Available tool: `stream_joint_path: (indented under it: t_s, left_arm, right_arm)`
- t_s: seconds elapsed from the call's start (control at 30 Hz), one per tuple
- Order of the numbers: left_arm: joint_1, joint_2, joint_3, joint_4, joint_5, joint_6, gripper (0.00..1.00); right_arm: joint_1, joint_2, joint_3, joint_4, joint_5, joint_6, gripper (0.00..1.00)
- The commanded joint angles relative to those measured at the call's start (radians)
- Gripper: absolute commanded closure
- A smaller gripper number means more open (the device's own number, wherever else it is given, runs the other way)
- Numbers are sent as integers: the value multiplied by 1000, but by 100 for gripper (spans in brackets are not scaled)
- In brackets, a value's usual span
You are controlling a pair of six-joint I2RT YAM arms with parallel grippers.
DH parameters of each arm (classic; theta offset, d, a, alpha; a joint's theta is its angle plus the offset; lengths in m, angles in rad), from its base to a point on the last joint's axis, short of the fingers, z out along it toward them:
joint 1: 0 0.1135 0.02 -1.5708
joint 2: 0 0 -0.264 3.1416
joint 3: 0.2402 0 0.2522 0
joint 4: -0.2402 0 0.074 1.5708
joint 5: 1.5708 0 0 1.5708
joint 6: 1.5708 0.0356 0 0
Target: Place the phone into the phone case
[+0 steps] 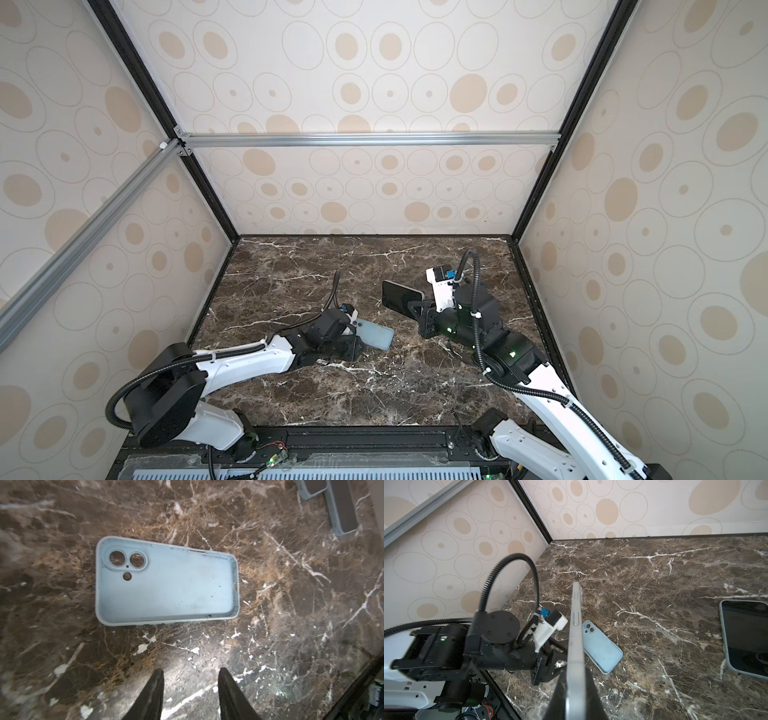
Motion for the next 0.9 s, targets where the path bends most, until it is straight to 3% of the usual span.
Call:
stream_joint_path:
  t_s: [0.0,0.13,0.43,0.63,0.87]
  left_arm:
    - [3,-93,14,-48,-125,2,55]
    - [26,-156,9,-80,-201,40,55]
    - [120,-167,-31,16,-166,91,55]
    - [207,-105,-38,161,-43,82,54]
    - [251,68,-7,285,72,67,54]
  right_arm:
    - [-4,17,11,4,-47,21,100]
    - [-4,85,-11,40,-96,52,100]
    - [-2,326,-79,246,-193,271,100]
    - [-2,448,-128,395,-155,383,100]
    - [-3,549,-163,492,-158,484,100]
